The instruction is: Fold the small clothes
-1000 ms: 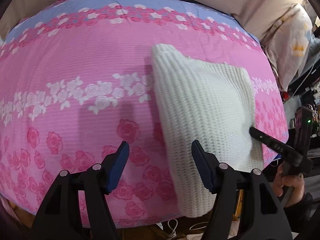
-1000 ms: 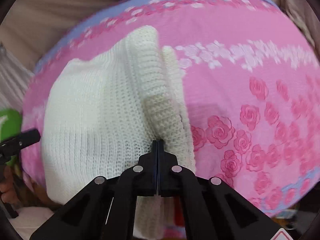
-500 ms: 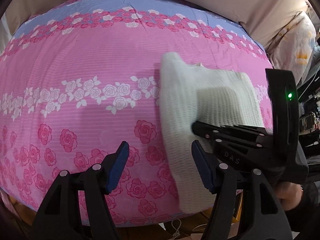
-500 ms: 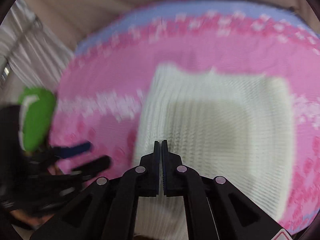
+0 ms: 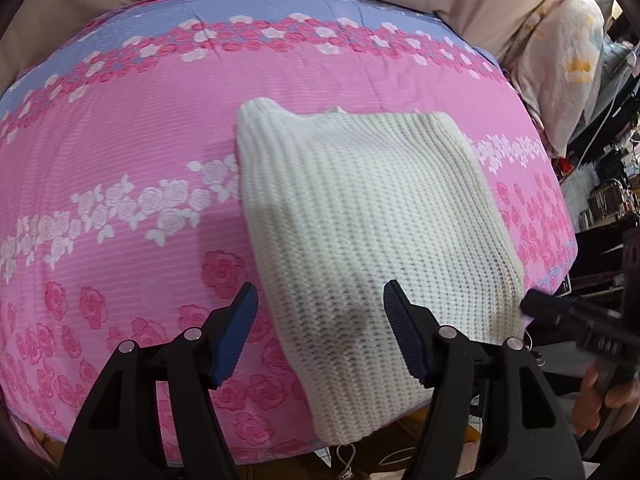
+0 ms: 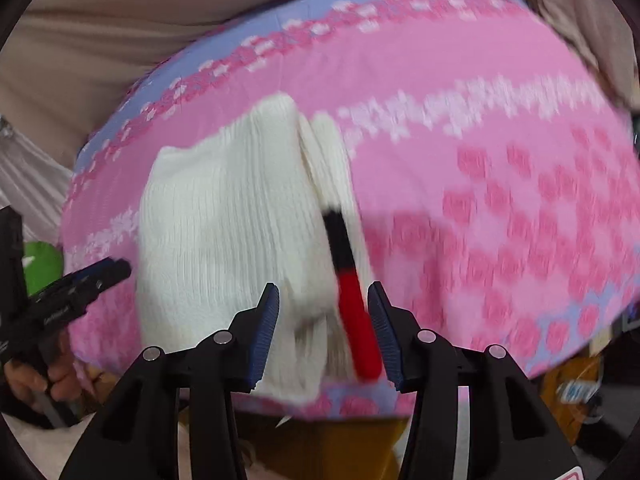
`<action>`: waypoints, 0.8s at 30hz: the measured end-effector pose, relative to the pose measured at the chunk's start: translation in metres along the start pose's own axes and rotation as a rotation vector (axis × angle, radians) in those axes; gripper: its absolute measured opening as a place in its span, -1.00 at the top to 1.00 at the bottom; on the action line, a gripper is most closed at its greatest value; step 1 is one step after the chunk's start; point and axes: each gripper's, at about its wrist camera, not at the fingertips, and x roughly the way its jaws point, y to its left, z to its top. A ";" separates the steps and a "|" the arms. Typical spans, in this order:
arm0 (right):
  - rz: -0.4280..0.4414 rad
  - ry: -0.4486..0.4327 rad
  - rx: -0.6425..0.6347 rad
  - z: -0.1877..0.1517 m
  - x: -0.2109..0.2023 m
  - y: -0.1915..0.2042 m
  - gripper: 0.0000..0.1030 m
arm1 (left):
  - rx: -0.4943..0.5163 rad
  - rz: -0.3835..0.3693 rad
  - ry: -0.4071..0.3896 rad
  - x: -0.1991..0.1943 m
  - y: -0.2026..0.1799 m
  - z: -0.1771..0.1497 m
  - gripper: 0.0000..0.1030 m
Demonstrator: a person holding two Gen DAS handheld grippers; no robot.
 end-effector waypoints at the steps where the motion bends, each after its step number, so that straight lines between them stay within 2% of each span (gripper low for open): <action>1: 0.054 0.020 0.029 -0.007 0.003 -0.003 0.03 | 0.003 -0.006 0.008 0.003 -0.003 0.000 -0.23; 3: 0.143 0.057 0.059 -0.020 0.016 0.000 -0.07 | 0.005 -0.019 0.024 0.008 -0.008 0.001 -0.23; 5: 0.140 0.087 0.051 -0.027 0.038 0.009 -0.03 | 0.009 -0.021 0.031 0.010 -0.012 0.001 -0.23; 7: 0.088 0.090 0.031 -0.028 0.052 0.015 0.83 | 0.024 -0.018 0.036 0.011 -0.017 0.002 -0.23; 9: 0.127 0.014 0.061 -0.021 0.031 0.013 0.83 | 0.035 -0.010 0.040 0.014 -0.019 0.001 -0.26; 12: 0.075 -0.112 0.033 -0.015 -0.013 0.011 0.84 | 0.033 -0.007 0.052 0.023 -0.019 0.001 -0.32; 14: 0.053 -0.076 0.038 -0.017 -0.002 0.001 0.84 | 0.033 0.001 0.058 0.028 -0.019 0.001 -0.33; 16: 0.016 0.053 0.035 -0.027 0.046 -0.014 0.82 | 0.036 0.018 0.062 0.031 -0.019 0.001 -0.33; 17: 0.042 0.085 0.041 -0.030 0.058 -0.018 0.82 | 0.040 0.022 0.057 0.030 -0.019 0.001 -0.33; 20: 0.049 0.031 0.073 -0.023 0.033 -0.014 0.65 | 0.040 0.027 0.046 0.027 -0.018 0.002 -0.33; 22: 0.032 -0.030 0.094 -0.016 0.006 -0.014 0.46 | 0.046 0.036 0.045 0.028 -0.018 0.002 -0.33; 24: -0.022 -0.095 0.058 -0.005 -0.020 -0.010 0.46 | 0.049 0.041 0.040 0.027 -0.018 0.002 -0.33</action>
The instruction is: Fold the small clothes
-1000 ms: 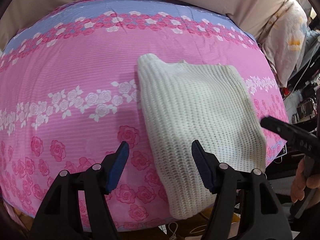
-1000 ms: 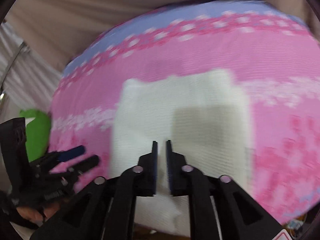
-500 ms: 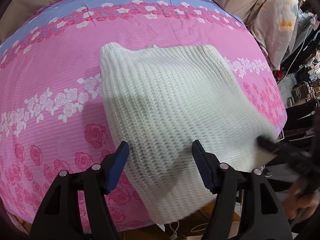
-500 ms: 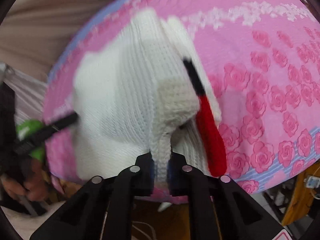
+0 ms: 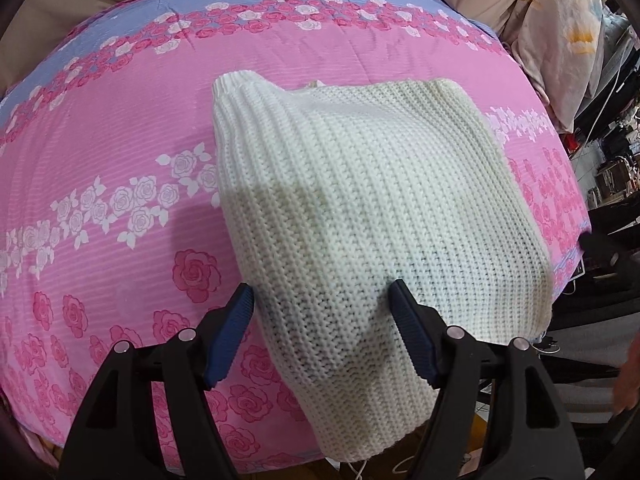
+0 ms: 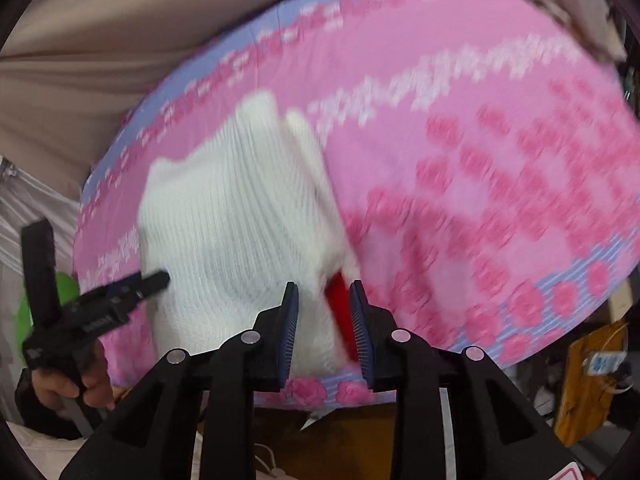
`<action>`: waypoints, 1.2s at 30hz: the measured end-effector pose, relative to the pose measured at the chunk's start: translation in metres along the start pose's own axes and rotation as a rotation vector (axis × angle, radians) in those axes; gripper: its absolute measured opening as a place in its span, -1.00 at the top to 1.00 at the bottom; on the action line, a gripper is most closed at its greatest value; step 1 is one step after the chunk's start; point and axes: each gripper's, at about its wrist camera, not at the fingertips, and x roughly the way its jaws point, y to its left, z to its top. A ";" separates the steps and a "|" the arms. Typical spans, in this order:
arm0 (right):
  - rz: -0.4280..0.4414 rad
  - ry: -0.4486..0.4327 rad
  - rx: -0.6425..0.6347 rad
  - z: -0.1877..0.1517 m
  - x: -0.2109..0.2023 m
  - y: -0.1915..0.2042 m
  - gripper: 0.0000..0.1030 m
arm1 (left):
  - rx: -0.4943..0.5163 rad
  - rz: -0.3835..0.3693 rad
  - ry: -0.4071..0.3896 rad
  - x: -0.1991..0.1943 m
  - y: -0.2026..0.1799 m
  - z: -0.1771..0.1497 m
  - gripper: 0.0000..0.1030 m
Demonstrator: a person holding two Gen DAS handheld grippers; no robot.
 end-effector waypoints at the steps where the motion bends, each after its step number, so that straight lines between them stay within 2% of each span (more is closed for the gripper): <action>1: -0.027 -0.028 -0.034 0.008 -0.008 0.005 0.46 | -0.002 0.000 0.001 0.000 0.000 0.000 -0.33; 4: 0.011 -0.070 -0.120 0.035 -0.014 0.025 0.50 | -0.005 0.003 0.000 0.000 -0.001 0.000 -0.33; 6: 0.044 -0.061 -0.174 0.045 0.001 0.042 0.57 | -0.001 0.008 -0.003 0.000 -0.002 0.000 -0.33; 8: 0.017 -0.021 -0.222 0.046 0.032 0.057 0.57 | 0.006 0.012 -0.005 0.001 -0.003 0.001 -0.34; 11: -0.103 0.069 -0.267 0.037 0.086 0.050 0.66 | 0.020 0.023 -0.011 0.003 -0.005 0.000 -0.34; 12: -0.082 0.056 -0.261 0.035 0.093 0.045 0.67 | 0.023 0.024 -0.012 0.003 -0.004 0.000 -0.34; 15: -0.047 0.053 -0.223 0.043 0.078 0.040 0.68 | 0.026 0.024 -0.031 -0.002 -0.002 0.000 -0.37; 17: -0.018 0.016 -0.193 0.048 0.057 0.034 0.51 | 0.013 0.029 -0.046 -0.006 0.002 0.000 -0.43; 19: -0.063 -0.037 -0.162 0.052 0.040 0.023 -0.06 | -0.017 0.017 -0.055 -0.010 0.008 0.000 -0.46; 21: -0.074 -0.047 -0.147 0.054 0.036 0.014 -0.18 | -0.069 -0.023 -0.071 -0.016 0.018 0.001 -0.51; 24: -0.044 0.020 -0.095 0.052 0.048 -0.001 -0.28 | -0.182 -0.118 -0.089 -0.019 0.036 0.001 -0.62; 28: 0.038 0.095 -0.032 0.041 0.068 -0.010 -0.42 | -0.341 -0.198 -0.035 0.005 0.059 0.001 -0.62; 32: 0.132 0.160 0.027 0.036 0.094 -0.010 -0.44 | -0.413 -0.243 -0.025 0.027 0.067 0.001 -0.63; 36: 0.199 0.181 0.095 0.039 0.110 -0.014 -0.69 | -0.468 -0.327 -0.011 0.043 0.067 0.003 -0.65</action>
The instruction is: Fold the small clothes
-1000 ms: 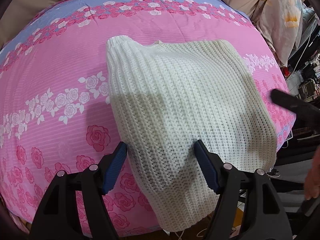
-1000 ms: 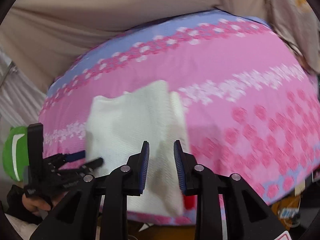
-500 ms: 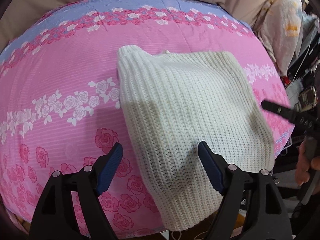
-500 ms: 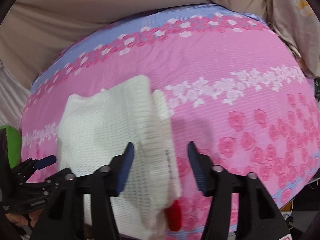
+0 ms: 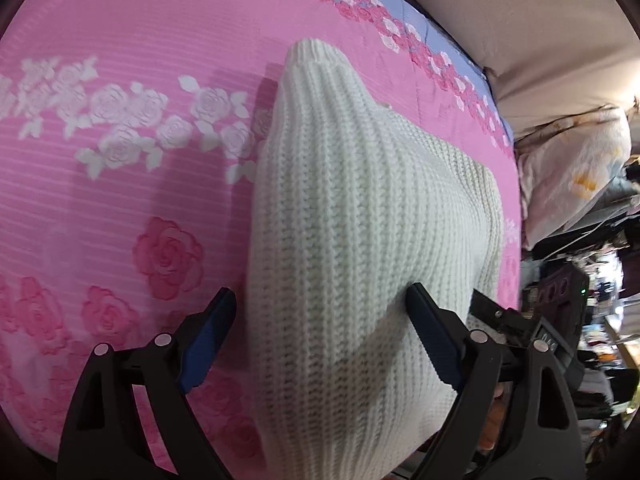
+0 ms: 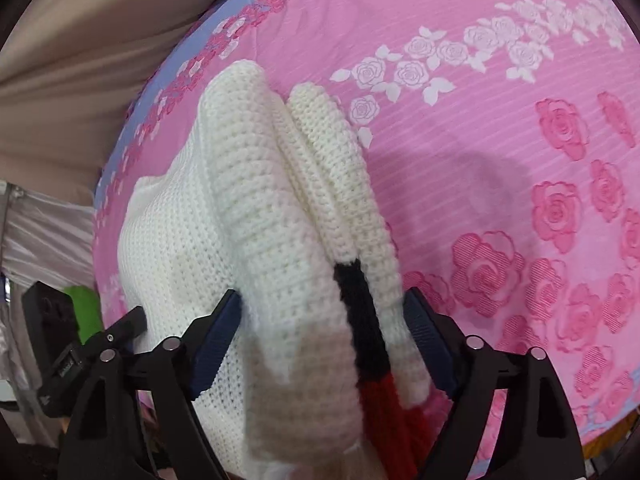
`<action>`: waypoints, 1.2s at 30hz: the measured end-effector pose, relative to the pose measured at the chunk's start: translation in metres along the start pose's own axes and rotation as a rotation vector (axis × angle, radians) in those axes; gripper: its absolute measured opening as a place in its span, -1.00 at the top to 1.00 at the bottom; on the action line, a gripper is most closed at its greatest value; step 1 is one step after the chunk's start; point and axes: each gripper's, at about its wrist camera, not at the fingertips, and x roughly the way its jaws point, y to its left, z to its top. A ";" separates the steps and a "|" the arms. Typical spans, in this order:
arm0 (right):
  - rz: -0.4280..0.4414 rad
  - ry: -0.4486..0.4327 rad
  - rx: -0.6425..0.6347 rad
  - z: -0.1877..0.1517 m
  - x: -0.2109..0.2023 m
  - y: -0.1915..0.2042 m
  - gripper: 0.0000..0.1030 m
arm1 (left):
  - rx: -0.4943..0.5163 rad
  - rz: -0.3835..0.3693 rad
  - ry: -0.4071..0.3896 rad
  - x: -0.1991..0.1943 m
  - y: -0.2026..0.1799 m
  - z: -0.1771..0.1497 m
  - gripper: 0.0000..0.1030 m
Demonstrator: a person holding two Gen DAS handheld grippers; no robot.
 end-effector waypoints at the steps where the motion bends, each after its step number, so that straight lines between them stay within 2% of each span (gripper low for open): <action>1: 0.018 -0.004 0.004 0.001 0.001 0.000 -0.70 | -0.015 -0.012 0.010 0.004 0.000 0.000 -0.66; 2: 0.025 -0.001 -0.003 0.001 0.001 0.000 -0.70 | -0.016 -0.017 0.004 0.005 -0.002 0.001 -0.65; 3: 0.029 0.000 -0.015 0.002 0.001 0.001 -0.67 | -0.005 -0.017 0.016 0.007 -0.007 0.001 -0.50; 4: 0.033 -0.004 -0.021 0.002 0.001 0.001 -0.49 | 0.015 -0.008 0.028 0.009 -0.013 0.001 -0.43; 5: 0.035 -0.008 -0.025 0.001 0.000 0.001 -0.29 | 0.031 0.008 0.024 0.008 -0.020 0.001 -0.25; 6: 0.067 0.001 -0.023 0.005 0.000 0.000 0.10 | 0.062 0.017 0.020 0.005 -0.029 0.001 -0.14; 7: 0.111 0.006 0.012 0.005 -0.002 -0.003 0.21 | 0.096 0.022 0.017 0.000 -0.038 0.002 0.06; 9: 0.104 -0.009 0.009 0.007 -0.012 -0.001 0.30 | 0.155 0.006 0.006 -0.014 -0.060 0.004 0.21; 13: 0.136 -0.085 -0.002 0.004 -0.055 0.014 0.36 | 0.242 -0.094 -0.029 -0.052 -0.104 0.007 0.23; 17: 0.143 -0.225 -0.047 0.000 -0.136 0.035 0.36 | 0.408 -0.188 -0.111 -0.109 -0.165 0.010 0.22; 20: 0.163 -0.348 -0.091 0.000 -0.201 0.052 0.36 | 0.558 -0.272 -0.230 -0.174 -0.212 0.015 0.22; 24: 0.223 -0.575 -0.193 0.000 -0.291 0.100 0.36 | 0.696 -0.334 -0.414 -0.259 -0.249 0.021 0.19; 27: 0.271 -0.760 -0.320 -0.006 -0.344 0.152 0.36 | 0.787 -0.351 -0.574 -0.325 -0.262 0.023 0.16; 30: 0.337 -0.902 -0.437 -0.010 -0.381 0.202 0.35 | 0.844 -0.357 -0.712 -0.381 -0.263 0.027 0.13; 33: 0.407 -0.981 -0.523 -0.011 -0.405 0.244 0.34 | 0.850 -0.346 -0.788 -0.417 -0.255 0.039 0.11; 36: 0.445 -0.995 -0.572 0.001 -0.409 0.279 0.32 | 0.807 -0.307 -0.798 -0.424 -0.237 0.062 0.09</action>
